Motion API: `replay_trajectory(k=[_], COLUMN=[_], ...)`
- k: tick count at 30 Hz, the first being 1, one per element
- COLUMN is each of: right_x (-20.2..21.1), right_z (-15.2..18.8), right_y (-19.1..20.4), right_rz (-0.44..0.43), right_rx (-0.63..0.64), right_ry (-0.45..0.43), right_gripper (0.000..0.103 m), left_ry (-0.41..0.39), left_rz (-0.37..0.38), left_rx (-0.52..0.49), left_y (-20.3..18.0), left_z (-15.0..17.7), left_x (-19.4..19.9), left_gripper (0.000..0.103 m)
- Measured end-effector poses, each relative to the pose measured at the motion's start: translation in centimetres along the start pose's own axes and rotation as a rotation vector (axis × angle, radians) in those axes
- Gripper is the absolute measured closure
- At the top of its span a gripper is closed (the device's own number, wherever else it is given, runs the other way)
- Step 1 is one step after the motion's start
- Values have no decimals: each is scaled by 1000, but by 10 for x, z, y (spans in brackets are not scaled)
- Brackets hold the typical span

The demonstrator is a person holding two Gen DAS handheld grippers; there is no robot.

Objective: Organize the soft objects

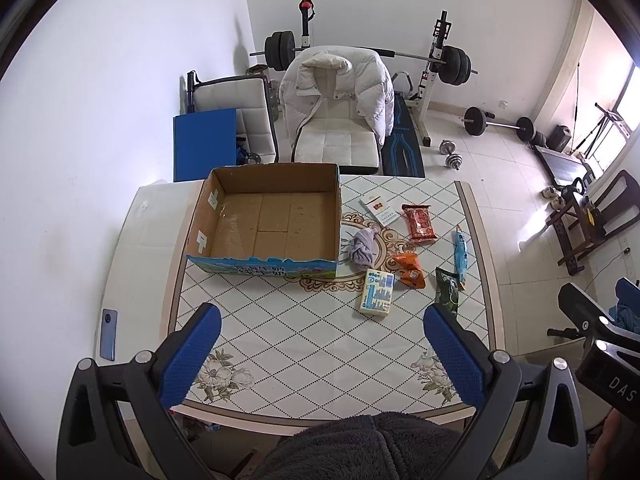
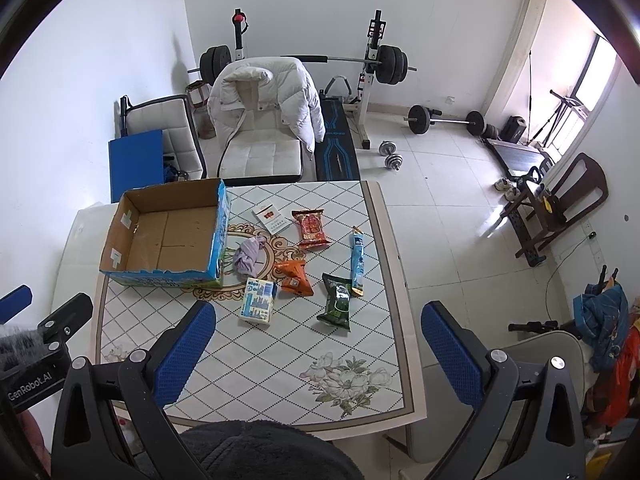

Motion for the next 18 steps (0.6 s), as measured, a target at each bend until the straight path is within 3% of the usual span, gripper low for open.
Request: replay_trajectory(k=[18], right_x=[-2], right_z=[-3], right_y=[1], right_rz=[-7], right_rx=[-6], right_ry=[-7], right_gripper=[0], left_ry=[-6], left_rz=[1], left_rx=[-4], left_y=[-1], left_z=[4], left_x=[-5], left_gripper=[0])
Point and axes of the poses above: each gripper's, at about its wrist camera, not at the fingertips, and x roughly against the way its jaws point, y to its left, z to its underside, the point moved 1 cm from there along -x, roughly the way its jaws point, and after that the axes turned 4 degrees about -z, right-handed, at the moved point
